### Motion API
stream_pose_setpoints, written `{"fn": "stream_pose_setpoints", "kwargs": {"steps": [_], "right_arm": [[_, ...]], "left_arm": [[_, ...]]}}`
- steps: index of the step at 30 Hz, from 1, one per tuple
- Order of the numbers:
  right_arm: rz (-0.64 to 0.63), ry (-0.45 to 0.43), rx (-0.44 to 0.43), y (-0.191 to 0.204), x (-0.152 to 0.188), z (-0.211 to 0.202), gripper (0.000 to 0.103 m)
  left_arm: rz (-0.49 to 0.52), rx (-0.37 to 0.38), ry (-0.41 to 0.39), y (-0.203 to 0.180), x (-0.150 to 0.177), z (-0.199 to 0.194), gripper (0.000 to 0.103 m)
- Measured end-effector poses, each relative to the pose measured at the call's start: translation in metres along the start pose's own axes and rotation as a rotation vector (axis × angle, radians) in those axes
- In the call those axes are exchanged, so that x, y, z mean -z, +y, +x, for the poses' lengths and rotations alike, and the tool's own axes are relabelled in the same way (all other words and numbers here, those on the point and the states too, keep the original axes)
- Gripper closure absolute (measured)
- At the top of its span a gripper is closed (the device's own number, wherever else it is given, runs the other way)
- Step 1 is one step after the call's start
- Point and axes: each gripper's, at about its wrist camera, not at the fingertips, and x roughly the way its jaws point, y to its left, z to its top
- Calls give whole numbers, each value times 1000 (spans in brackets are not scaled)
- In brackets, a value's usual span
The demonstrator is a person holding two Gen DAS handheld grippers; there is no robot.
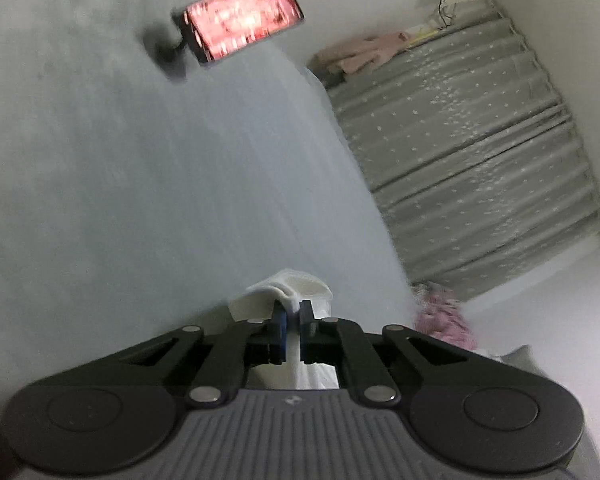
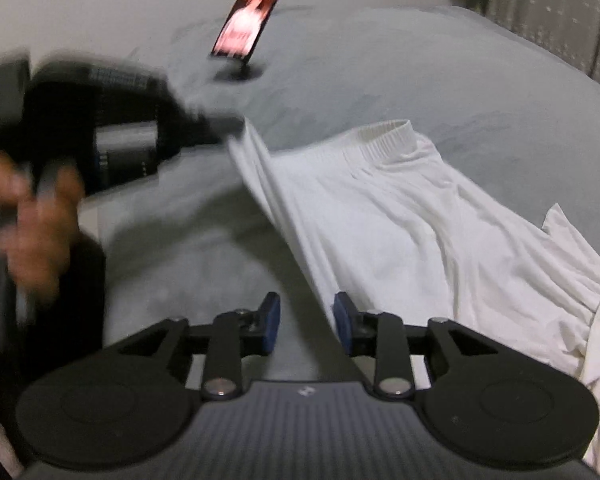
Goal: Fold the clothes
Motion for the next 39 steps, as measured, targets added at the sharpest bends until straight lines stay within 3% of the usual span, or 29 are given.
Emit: {"fn": "stream_pose_setpoints", "kwargs": {"steps": [4,8,10,11,12,14,20,32,34,37,39], "right_arm": [[-15,25,-51,6,0,-1,69],[17,-54,-73,-5,-16,-14,60],[69,-80,-64,-16,-28,-14,59],[119,-89,-56,-26,-36,-11,59],[158,-94,-52,-32,-42,-9,59],[217,-99,-26,-41,-57,3,59],[362,-75,42,-61,-89,47,64],[503,-44,56,-76,-125,93,65],[477,-12,91,-72,-130,105,70],[438,42,149,-66,-135,119,99],[438,38,168,-66,-137,121,100]], "left_arm": [[63,-62,-4,6,-15,-20,99],[133,-91,98,14,-13,-28,98],[170,-96,159,19,-8,-27,96],[180,-100,182,22,-6,-26,93],[183,-103,200,23,-4,-24,81],[186,-108,224,25,-1,-23,68],[122,-85,230,42,-8,-22,69],[161,-81,252,47,-29,-2,69],[167,-74,266,48,-32,-1,69],[178,-62,295,49,-34,1,69],[179,-38,316,51,-38,3,69]]}}
